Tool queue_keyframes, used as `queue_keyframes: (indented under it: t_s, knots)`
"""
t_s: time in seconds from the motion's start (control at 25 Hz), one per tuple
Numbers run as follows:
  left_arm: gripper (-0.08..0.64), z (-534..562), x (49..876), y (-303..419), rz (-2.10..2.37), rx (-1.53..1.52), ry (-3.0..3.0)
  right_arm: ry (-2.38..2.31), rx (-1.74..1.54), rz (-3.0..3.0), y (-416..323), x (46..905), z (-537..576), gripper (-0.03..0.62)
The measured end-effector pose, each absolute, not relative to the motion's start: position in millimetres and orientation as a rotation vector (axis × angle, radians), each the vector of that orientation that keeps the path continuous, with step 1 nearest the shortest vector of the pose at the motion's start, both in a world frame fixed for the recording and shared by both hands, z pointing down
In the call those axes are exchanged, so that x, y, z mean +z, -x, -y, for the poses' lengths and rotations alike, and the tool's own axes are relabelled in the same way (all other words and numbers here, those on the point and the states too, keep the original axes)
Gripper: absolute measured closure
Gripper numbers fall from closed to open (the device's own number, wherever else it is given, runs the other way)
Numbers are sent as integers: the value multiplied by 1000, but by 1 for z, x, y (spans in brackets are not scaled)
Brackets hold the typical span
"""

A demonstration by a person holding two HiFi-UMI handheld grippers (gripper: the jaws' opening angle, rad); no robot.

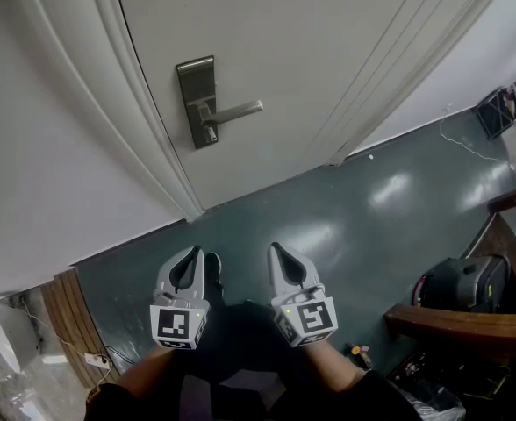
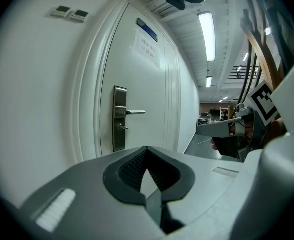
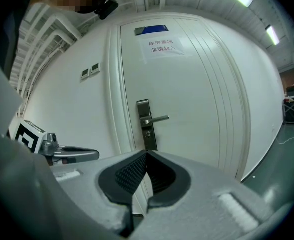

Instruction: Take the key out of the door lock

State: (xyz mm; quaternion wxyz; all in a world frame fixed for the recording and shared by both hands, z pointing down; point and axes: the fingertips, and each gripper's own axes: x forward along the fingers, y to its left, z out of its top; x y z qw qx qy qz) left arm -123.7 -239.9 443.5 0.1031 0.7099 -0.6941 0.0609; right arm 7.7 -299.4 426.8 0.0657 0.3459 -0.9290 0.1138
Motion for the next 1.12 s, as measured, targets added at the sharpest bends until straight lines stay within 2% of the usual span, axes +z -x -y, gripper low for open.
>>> queue_keyframes:
  t_s: [0.68, 1.12]
  knots:
    - [545, 327, 443, 215, 1993, 147, -2223, -1091, 430, 2769, 96, 412, 391, 600]
    - [545, 351, 461, 249, 1958, 184, -2208, -876, 1118, 2780, 154, 441, 424, 586]
